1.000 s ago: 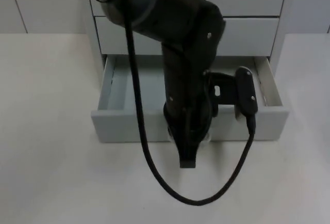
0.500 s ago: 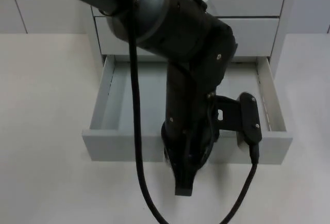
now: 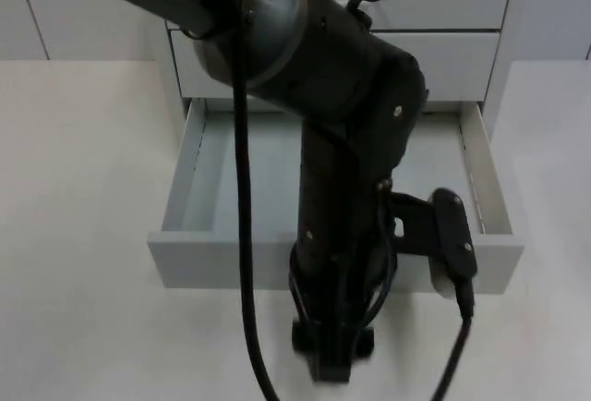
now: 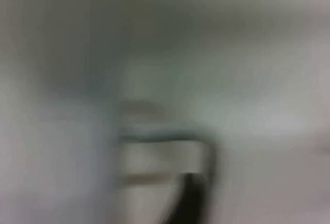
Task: Open the drawer with the left hand, place the block into the drawer with the right hand, then close the drawer with the left hand.
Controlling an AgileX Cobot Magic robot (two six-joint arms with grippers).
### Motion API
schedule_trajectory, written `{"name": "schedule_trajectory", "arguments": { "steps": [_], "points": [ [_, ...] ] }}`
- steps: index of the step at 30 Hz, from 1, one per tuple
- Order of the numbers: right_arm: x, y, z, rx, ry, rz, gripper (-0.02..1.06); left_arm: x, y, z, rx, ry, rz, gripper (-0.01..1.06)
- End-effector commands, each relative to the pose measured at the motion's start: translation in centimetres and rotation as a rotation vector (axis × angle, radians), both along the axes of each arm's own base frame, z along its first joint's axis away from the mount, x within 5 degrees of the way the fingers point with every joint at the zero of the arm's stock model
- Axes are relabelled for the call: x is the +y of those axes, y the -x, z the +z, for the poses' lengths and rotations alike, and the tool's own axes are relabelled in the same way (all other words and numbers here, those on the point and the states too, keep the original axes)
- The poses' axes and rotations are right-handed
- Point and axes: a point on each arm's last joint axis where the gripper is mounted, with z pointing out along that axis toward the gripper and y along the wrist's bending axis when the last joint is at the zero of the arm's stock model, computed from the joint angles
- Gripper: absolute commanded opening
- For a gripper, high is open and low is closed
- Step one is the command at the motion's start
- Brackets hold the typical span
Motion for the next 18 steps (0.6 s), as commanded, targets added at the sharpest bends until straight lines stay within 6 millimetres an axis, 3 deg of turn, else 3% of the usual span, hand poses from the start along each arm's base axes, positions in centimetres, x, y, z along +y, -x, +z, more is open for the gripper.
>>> {"name": "schedule_trajectory", "arguments": {
  "steps": [1,4,8,12,18],
  "points": [
    [-0.1,-0.1,0.3,-0.017,0.004,-0.005,1.05,0.2,1.8,-1.3,0.141,-0.046,0.055,1.05],
    [-0.1,-0.2,0.4,-0.019,0.004,-0.005,1.05,0.1,1.8,-0.9,0.132,-0.037,0.055,1.05],
    [-0.1,-0.2,0.4,-0.019,0.004,-0.005,1.05,-0.1,1.6,1.0,0.086,0.014,0.053,1.05],
    [-0.1,-0.2,0.4,-0.019,0.004,-0.005,1.05,-0.3,1.0,4.2,-0.017,0.096,0.046,1.05],
    [-0.1,-0.2,0.4,-0.019,0.004,-0.005,1.05,-0.2,0.6,6.1,-0.099,0.125,0.048,1.05]
  ]
}}
